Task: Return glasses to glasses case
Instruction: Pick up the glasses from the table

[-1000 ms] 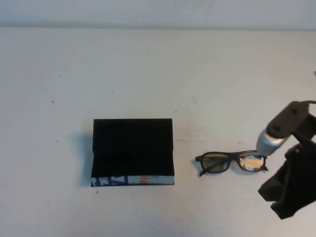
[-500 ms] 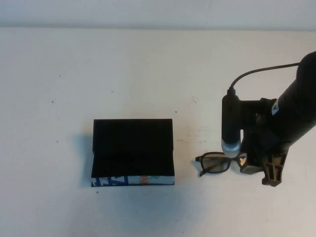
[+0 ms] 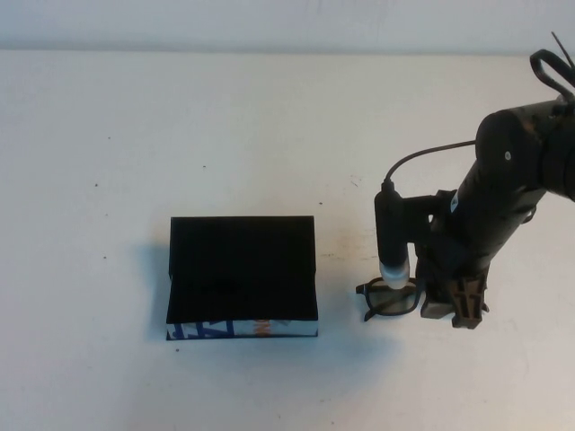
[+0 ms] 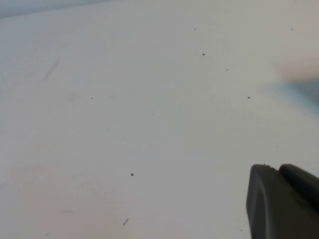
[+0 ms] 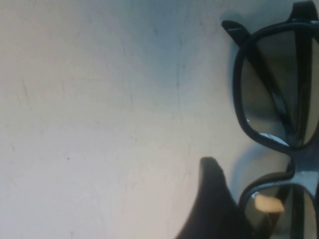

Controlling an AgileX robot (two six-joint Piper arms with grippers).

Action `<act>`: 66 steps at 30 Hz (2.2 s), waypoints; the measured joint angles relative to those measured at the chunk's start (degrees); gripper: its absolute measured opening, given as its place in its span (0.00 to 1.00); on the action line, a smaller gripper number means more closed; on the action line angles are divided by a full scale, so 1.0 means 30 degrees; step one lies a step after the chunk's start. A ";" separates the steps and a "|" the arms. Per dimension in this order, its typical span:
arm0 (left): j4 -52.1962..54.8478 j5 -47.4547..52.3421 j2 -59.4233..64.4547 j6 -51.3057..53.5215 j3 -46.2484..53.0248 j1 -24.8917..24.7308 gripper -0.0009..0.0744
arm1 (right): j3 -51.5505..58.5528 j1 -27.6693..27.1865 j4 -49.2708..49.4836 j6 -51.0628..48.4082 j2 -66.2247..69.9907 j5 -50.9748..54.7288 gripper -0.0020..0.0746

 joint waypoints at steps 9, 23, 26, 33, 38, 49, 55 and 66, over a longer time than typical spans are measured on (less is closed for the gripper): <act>0.0000 0.0000 0.0000 0.0000 0.0000 0.0000 0.01 | -0.0352 -0.0012 -0.0096 -0.0056 0.0780 -0.0186 0.52; 0.0000 0.0000 0.0000 0.0000 0.0000 0.0000 0.01 | -0.0384 -0.0543 -0.0737 -0.0088 0.1341 -0.0969 0.52; 0.0000 0.0000 0.0000 0.0000 0.0000 0.0000 0.01 | -0.0384 -0.0580 -0.0769 -0.0088 0.1380 -0.1121 0.52; 0.0000 0.0000 0.0000 0.0000 0.0000 0.0000 0.01 | -0.0384 -0.0580 -0.0769 -0.0088 0.1380 -0.1309 0.52; 0.0000 0.0000 0.0000 0.0000 0.0000 0.0000 0.01 | -0.0384 -0.0580 -0.0735 -0.0088 0.1380 -0.1309 0.52; 0.0000 0.0000 0.0000 0.0000 0.0000 0.0000 0.01 | -0.0384 -0.0259 -0.0861 -0.0155 0.1412 -0.1309 0.52; 0.0000 0.0000 0.0000 0.0000 0.0000 0.0000 0.01 | -0.0384 -0.0259 -0.0861 -0.0155 0.1828 -0.1309 0.52; 0.0000 0.0000 0.0000 0.0000 0.0000 0.0000 0.01 | -0.0384 -0.0259 -0.0899 -0.0155 0.2182 -0.1787 0.52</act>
